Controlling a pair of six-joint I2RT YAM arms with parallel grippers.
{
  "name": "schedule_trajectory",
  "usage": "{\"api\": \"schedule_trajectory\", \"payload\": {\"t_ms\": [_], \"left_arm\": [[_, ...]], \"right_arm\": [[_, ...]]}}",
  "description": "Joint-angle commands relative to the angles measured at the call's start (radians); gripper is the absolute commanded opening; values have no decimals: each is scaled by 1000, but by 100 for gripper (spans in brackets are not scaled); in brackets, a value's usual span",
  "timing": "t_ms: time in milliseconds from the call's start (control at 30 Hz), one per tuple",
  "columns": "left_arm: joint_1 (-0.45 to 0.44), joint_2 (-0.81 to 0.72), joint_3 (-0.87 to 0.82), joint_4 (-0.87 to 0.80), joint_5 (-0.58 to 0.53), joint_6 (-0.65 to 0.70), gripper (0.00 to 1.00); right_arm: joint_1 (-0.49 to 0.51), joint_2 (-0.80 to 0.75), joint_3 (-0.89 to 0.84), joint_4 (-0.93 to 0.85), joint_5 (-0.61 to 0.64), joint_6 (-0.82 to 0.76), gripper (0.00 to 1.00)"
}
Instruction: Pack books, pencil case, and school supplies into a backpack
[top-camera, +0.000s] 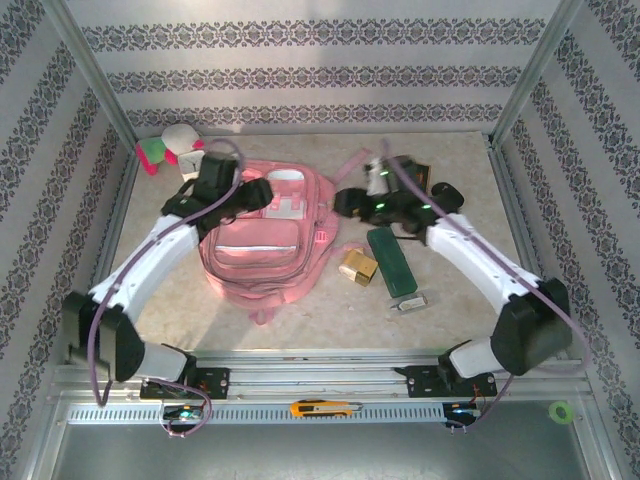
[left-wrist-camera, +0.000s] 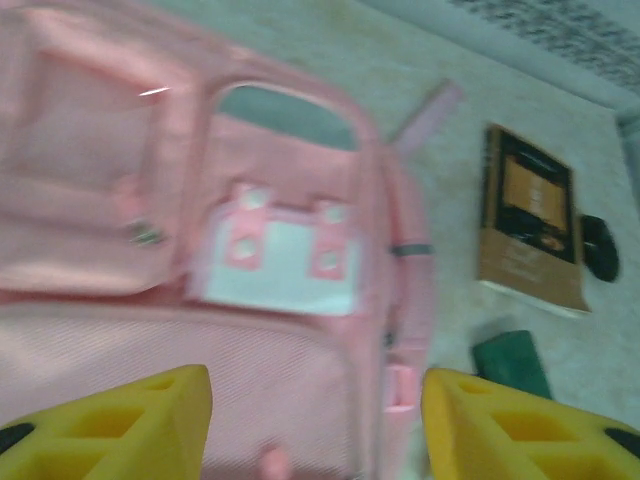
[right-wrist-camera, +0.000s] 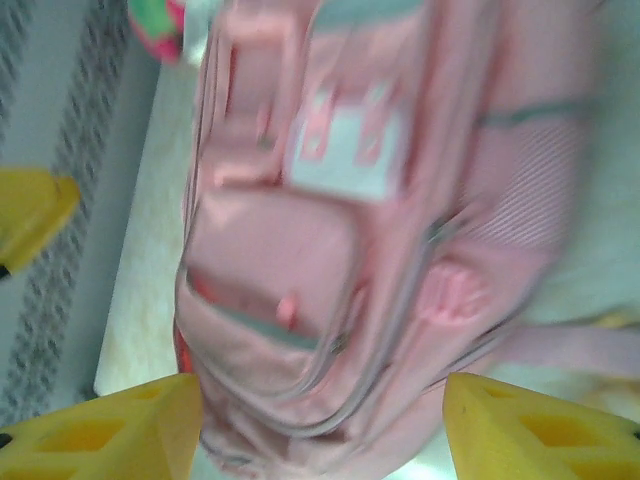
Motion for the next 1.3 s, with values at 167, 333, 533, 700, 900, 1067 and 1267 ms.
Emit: {"api": "schedule_trajectory", "payload": {"t_ms": [167,333,533,700,900,1067,1267], "left_arm": [[-126,453,367,113,178,4,56],[-193,703,615,86,203,-15,56],[-266,936,844,70,174,-54,55],[-297,1108,1083,-32,156,-87,55],[-304,1191,1166,-72,67,-116,55],[-304,1248,1205,-88,39,-114,55],[-305,1320,1266,-73,82,-150,51]], "right_arm": [[-480,60,-75,-76,-225,-195,61],[-613,160,-82,24,-255,-212,61],[-677,280,-90,155,-282,-170,59],[-673,371,-53,166,-256,-172,59],[-657,477,28,158,-235,-171,59],[-645,537,79,135,-239,-181,59],[-599,595,138,82,-229,-207,56]]}}
